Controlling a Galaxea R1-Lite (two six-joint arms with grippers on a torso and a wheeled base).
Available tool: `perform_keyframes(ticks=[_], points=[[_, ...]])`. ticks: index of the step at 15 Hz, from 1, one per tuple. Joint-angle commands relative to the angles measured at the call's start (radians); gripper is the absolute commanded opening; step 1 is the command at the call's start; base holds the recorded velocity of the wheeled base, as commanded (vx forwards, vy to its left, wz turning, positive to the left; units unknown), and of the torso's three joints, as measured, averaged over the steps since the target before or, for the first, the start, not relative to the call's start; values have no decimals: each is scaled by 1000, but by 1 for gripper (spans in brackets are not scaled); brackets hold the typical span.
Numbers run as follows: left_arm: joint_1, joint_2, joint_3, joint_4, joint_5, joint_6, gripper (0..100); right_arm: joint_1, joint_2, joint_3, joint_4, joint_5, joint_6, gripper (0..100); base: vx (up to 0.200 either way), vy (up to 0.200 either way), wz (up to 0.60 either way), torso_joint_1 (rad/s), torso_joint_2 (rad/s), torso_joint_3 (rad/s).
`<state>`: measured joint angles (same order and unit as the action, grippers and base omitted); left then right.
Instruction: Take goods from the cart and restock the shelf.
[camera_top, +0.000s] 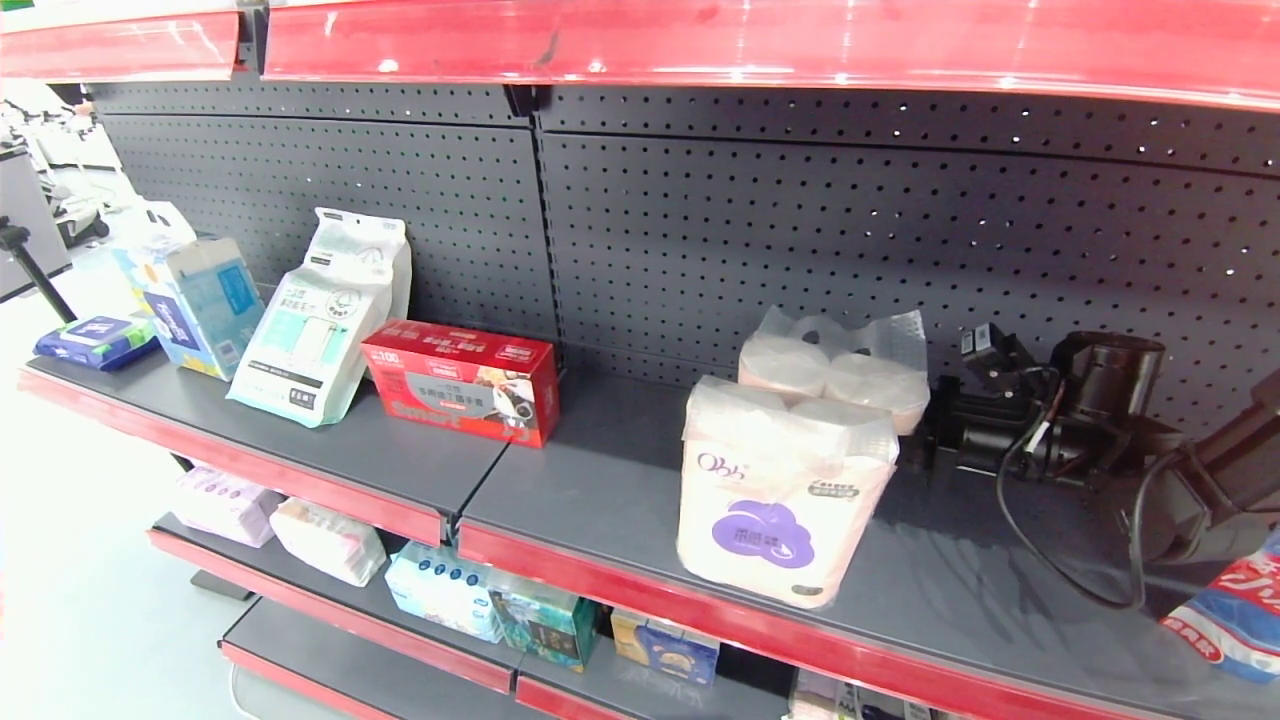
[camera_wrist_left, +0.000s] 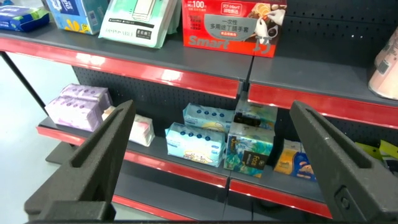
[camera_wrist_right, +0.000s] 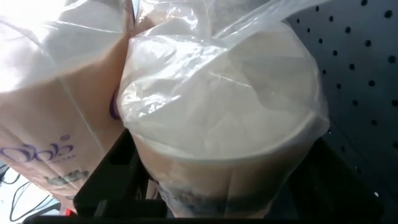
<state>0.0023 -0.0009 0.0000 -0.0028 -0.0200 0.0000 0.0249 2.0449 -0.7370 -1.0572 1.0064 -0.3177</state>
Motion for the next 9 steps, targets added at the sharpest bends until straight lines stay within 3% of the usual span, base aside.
perform_keyframes(ticks=[1,8,9], points=[[1,1,0,0,0,0,100,4,11,-4,-1,-3,-1,0,0,0,0,0,0,0],[1,1,0,0,0,0,100,13,28,-27,0,-3,-1,0,0,0,0,0,0,0],[1,1,0,0,0,0,100,13,28,-27,0,-3,-4,100,0,0,0,0,0,0]])
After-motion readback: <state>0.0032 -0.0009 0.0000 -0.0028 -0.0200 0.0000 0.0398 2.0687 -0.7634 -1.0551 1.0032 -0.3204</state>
